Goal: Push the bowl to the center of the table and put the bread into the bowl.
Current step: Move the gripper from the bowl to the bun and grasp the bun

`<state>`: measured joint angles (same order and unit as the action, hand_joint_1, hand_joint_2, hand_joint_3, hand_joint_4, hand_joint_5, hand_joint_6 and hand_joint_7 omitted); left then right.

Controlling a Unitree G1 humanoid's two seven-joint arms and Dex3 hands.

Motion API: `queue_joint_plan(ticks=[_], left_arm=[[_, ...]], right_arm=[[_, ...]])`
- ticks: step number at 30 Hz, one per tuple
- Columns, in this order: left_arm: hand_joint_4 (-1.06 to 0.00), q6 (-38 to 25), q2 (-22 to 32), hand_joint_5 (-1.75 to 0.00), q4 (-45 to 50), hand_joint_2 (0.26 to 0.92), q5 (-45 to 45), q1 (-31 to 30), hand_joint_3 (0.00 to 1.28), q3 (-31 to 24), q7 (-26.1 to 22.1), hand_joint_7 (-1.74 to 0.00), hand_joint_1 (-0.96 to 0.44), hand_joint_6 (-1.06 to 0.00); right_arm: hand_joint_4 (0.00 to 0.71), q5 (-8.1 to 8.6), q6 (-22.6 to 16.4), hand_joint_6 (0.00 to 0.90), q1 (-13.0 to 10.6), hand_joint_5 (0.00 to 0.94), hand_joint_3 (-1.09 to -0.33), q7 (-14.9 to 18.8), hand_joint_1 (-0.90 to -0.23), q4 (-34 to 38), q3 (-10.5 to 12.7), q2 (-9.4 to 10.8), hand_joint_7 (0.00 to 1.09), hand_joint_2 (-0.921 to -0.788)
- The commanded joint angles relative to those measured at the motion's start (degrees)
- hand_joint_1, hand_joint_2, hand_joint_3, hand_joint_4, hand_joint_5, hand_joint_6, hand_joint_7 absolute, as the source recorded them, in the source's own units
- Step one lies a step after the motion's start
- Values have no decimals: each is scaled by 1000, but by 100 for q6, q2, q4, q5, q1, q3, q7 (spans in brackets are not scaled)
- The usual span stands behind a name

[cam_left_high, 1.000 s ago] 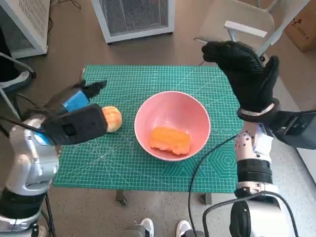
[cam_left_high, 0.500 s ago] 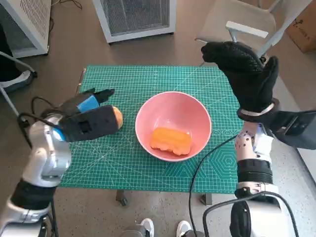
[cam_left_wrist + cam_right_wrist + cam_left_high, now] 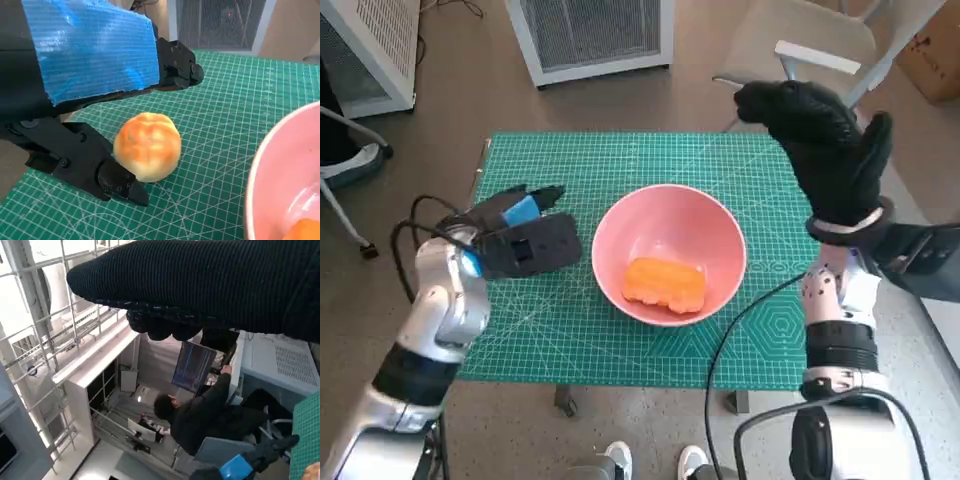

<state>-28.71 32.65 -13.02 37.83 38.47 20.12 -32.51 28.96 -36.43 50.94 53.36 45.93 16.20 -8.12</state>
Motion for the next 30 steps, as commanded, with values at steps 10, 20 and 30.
queue_joint_plan(ticks=[10, 20, 30], left_arm=[[-26, 259, -182, 0, -794, 700, 122, 396, 2, 261, 292, 0, -28, -228], [-28, 340, -361, -1, -1568, 710, 238, 665, 6, 486, 546, -1, -44, -228], [-59, 492, -466, -11, -2123, 730, 350, 799, 15, 658, 750, -16, -27, -265]], right_arm=[[205, -32, 78, 7, -131, 2, -744, -15, -648, -30, 10, -64, 587, -921], [207, -8, 129, 15, -185, 3, -738, -49, -637, -111, 18, -49, 574, -921], [208, 10, 210, 25, -238, 2, -726, -75, -635, -204, 23, -33, 557, -921]])
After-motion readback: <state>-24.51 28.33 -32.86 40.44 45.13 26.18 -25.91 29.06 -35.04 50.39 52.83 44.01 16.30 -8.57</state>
